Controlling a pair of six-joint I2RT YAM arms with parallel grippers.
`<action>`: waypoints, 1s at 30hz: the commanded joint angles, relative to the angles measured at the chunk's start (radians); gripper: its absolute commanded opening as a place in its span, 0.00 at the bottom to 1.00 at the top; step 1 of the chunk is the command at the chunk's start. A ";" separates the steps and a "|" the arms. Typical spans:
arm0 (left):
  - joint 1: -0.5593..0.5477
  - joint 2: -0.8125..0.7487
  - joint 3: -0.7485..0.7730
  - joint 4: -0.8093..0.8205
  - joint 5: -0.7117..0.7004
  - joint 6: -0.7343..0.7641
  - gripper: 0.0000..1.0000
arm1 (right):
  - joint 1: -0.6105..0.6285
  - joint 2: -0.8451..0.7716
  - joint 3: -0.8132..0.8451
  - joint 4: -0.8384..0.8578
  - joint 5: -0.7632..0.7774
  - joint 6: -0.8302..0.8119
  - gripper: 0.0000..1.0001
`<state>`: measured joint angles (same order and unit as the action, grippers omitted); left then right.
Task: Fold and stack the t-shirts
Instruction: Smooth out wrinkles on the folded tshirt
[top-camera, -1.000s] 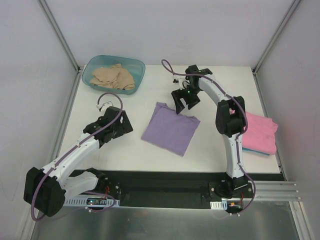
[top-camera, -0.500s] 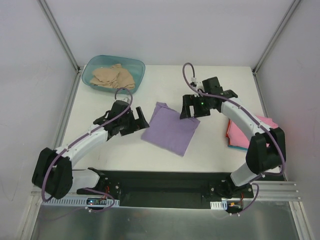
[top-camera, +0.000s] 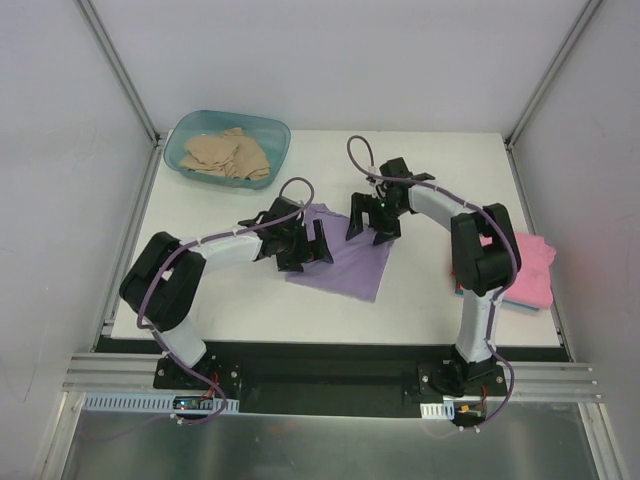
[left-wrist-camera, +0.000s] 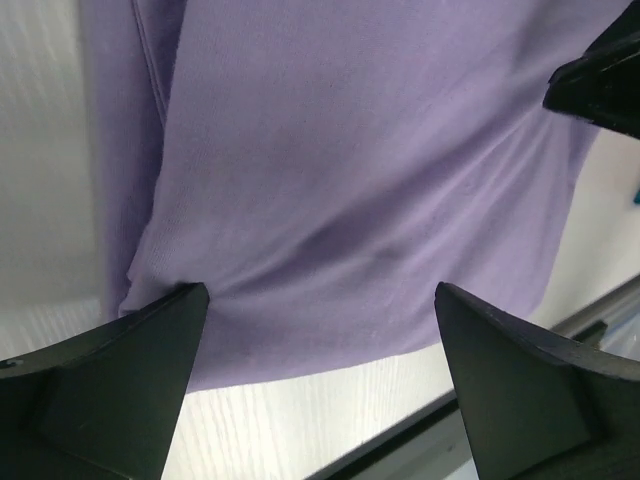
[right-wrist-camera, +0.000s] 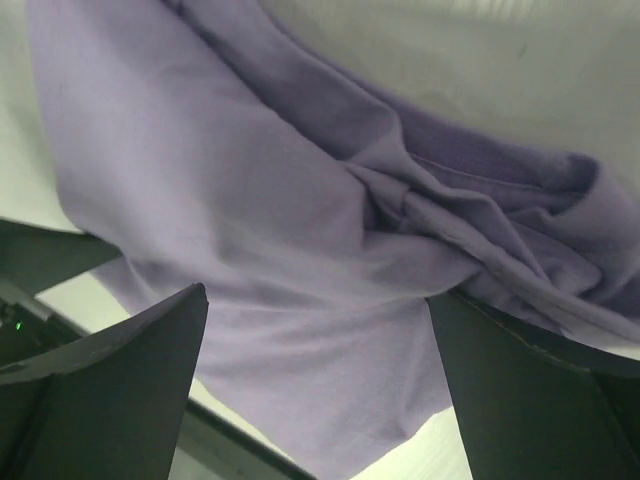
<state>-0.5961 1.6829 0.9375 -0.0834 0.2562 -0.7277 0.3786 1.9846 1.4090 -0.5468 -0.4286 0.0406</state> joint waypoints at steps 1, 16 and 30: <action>-0.005 0.021 -0.037 0.004 -0.044 -0.033 0.99 | -0.006 0.069 0.100 -0.050 0.190 -0.012 0.97; -0.237 -0.293 -0.187 -0.016 -0.198 -0.179 0.99 | 0.094 -0.396 0.007 -0.110 0.410 -0.091 0.97; -0.156 -0.064 0.145 -0.068 -0.324 0.034 0.99 | 0.082 -0.969 -0.449 0.058 0.716 0.179 0.97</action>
<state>-0.8059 1.4868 0.9779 -0.1341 -0.0467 -0.7742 0.4614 1.0401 1.0161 -0.5049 0.2329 0.1757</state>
